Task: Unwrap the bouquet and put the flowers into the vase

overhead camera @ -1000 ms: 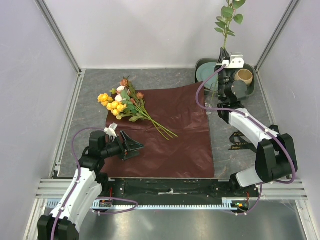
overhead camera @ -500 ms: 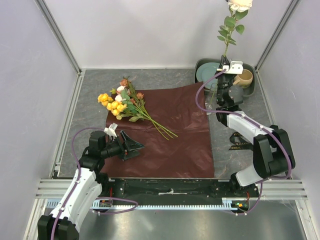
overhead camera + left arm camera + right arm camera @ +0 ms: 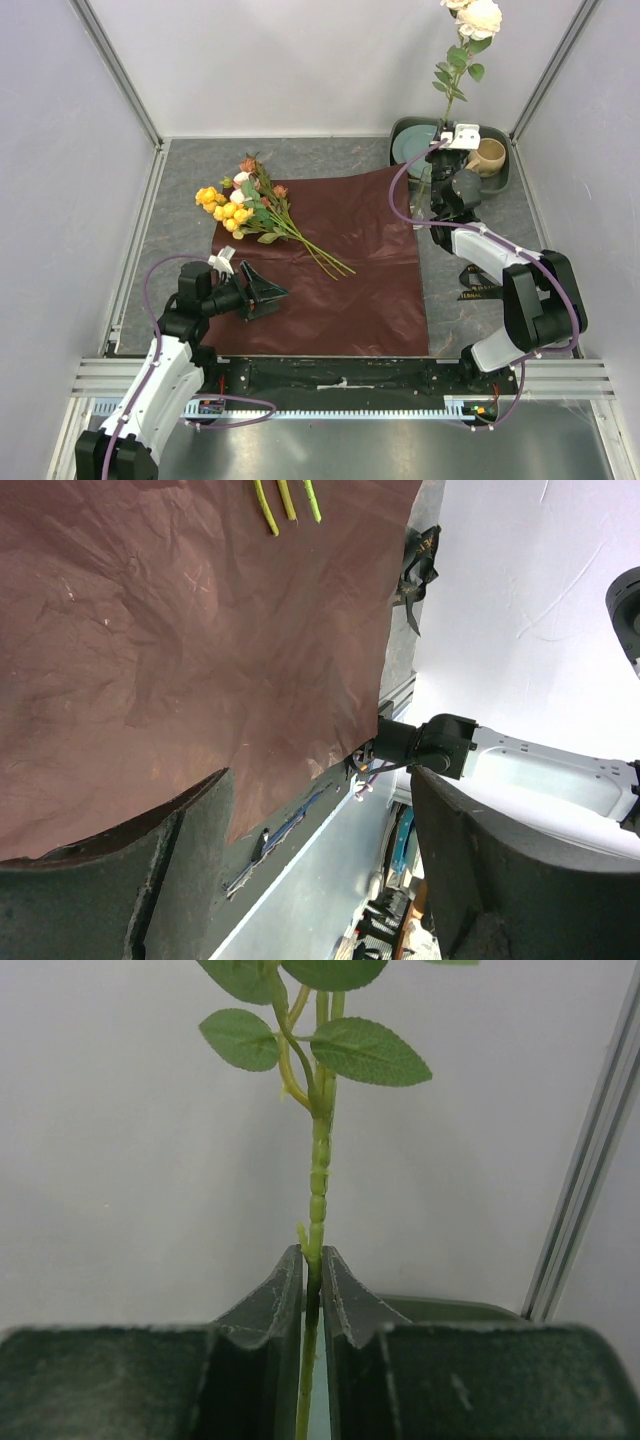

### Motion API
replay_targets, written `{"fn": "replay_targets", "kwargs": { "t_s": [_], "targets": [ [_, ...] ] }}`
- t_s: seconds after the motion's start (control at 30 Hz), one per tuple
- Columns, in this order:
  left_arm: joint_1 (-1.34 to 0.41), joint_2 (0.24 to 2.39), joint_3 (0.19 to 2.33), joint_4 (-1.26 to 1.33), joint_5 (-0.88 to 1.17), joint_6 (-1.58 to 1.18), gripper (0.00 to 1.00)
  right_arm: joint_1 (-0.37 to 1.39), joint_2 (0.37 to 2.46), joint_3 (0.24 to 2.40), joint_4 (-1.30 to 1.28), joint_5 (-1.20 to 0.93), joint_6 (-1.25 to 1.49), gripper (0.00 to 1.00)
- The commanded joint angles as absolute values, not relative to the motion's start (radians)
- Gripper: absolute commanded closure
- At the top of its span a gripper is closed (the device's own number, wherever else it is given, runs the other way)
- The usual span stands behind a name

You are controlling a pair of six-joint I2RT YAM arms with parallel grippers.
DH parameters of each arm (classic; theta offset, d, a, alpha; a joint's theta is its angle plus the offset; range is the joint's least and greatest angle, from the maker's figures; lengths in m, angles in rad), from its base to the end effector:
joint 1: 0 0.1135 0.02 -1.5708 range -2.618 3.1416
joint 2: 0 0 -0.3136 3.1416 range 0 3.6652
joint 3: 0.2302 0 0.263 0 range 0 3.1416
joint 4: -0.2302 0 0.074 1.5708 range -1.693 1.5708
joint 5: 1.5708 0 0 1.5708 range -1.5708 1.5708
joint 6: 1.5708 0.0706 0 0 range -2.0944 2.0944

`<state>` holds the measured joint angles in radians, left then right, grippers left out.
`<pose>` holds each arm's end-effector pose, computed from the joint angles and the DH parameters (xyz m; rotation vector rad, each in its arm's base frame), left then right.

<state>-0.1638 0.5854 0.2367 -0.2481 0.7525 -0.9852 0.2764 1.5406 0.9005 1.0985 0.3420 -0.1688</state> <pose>0.1141 -0.0678 0.1851 -0.4795 2.3122 -1.4317 0.3699 0.0803 0.3843 0.0552 1.1399 -0.0945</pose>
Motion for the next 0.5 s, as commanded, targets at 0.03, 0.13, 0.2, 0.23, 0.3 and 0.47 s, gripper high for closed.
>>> {"fn": "replay_targets", "kwargs": {
  "t_s": [0.03, 0.13, 0.2, 0.23, 0.3, 0.47],
  "targets": [
    [-0.164, 0.577, 0.265, -0.233, 0.759, -0.951, 0.22, 0.272, 1.551, 0.885, 1.101, 0.330, -0.156, 0.81],
    [-0.164, 0.575, 0.270, -0.232, 0.764, -0.951, 0.22, 0.272, 1.548, 0.884, 1.082, 0.316, -0.156, 0.78],
    [-0.164, 0.569, 0.268, -0.232, 0.765, -0.956, 0.22, 0.272, 1.543, 0.879, 1.077, 0.313, -0.155, 0.75],
    [-0.164, 0.565, 0.268, -0.233, 0.764, -0.956, 0.22, 0.272, 1.537, 0.874, 1.072, 0.314, -0.155, 0.73],
    [-0.164, 0.561, 0.261, -0.233, 0.764, -0.959, 0.22, 0.272, 1.531, 0.868, 1.068, 0.319, -0.153, 0.73],
    [-0.164, 0.554, 0.261, -0.233, 0.769, -0.963, 0.22, 0.272, 1.505, 0.861, 1.029, 0.321, -0.118, 0.66]
  ]
}}
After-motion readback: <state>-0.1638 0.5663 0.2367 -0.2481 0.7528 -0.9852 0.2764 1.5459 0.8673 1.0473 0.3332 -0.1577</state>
